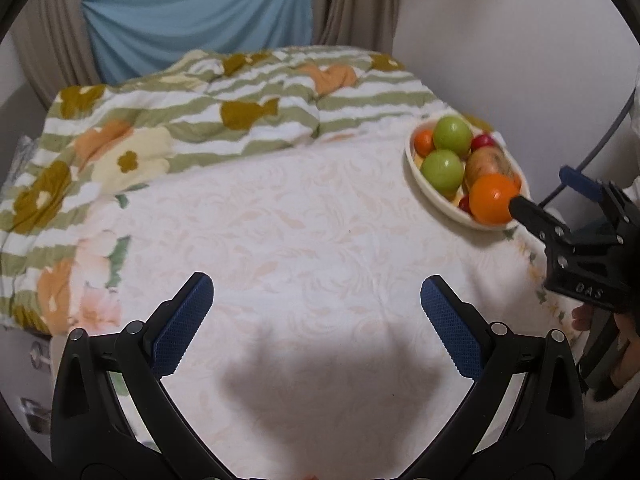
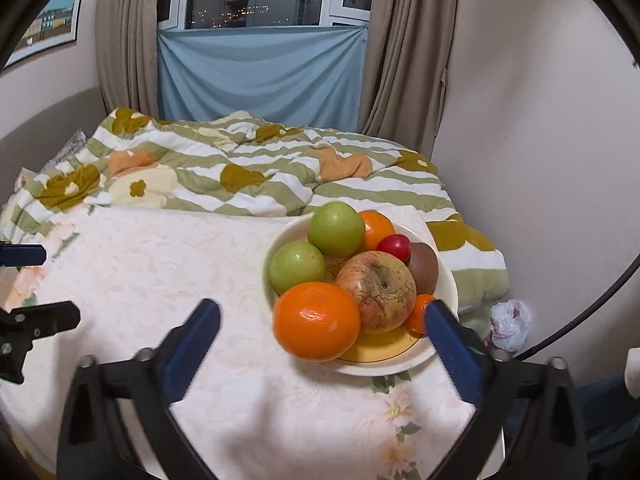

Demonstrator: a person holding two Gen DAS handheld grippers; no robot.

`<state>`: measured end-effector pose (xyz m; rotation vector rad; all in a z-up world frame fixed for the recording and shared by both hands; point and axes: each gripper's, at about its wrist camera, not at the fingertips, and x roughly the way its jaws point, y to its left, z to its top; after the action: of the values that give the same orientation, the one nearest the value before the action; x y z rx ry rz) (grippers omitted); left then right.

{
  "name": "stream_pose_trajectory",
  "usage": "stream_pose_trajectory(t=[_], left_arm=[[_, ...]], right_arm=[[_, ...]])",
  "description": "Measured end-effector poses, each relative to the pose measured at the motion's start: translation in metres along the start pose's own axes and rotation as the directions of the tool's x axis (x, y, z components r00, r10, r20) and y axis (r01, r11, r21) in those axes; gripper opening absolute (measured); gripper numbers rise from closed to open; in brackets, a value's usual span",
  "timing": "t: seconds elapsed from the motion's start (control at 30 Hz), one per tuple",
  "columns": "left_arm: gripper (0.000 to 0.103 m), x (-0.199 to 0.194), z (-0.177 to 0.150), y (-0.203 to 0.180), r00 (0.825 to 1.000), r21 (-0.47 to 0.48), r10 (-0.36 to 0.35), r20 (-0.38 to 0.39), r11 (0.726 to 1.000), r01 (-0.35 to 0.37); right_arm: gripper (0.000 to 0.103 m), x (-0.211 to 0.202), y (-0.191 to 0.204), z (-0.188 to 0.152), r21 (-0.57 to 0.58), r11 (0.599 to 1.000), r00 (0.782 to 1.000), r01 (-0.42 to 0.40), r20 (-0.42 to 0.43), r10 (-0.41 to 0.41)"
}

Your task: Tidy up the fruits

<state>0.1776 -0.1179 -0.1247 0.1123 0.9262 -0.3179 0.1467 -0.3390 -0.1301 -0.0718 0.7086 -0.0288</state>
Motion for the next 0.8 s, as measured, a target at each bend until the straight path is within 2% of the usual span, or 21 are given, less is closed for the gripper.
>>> stream_pose_trajectory(t=[0.23,0.43,0.6,0.8], left_arm=[[0.103,-0.062,0.009,0.006,0.996,-0.069,0.059,0.067,0.996,-0.055],[0.103,-0.111,0.0,0.009,0.984,-0.137,0.143,0.107,0.982,-0.128],[0.103,-0.144,-0.011,0.011,0.974,-0.187,0.182,0.135,0.97,-0.155],[0.103,-0.168,-0.02,0.012,0.964,-0.207,0.208,0.164,0.963,-0.173]], right_arm=[[0.102,-0.046,0.004,0.022,0.015,0.999,0.998,-0.052,-0.023,0.053],[0.102,-0.083,0.003,0.036,0.058,0.995,0.995,-0.083,-0.049,0.086],[0.102,-0.104,0.005,0.038,0.076,0.995,0.993,-0.07,-0.088,0.076],[0.102,-0.123,0.005,0.033,0.086,0.994,0.994,-0.062,-0.09,0.07]])
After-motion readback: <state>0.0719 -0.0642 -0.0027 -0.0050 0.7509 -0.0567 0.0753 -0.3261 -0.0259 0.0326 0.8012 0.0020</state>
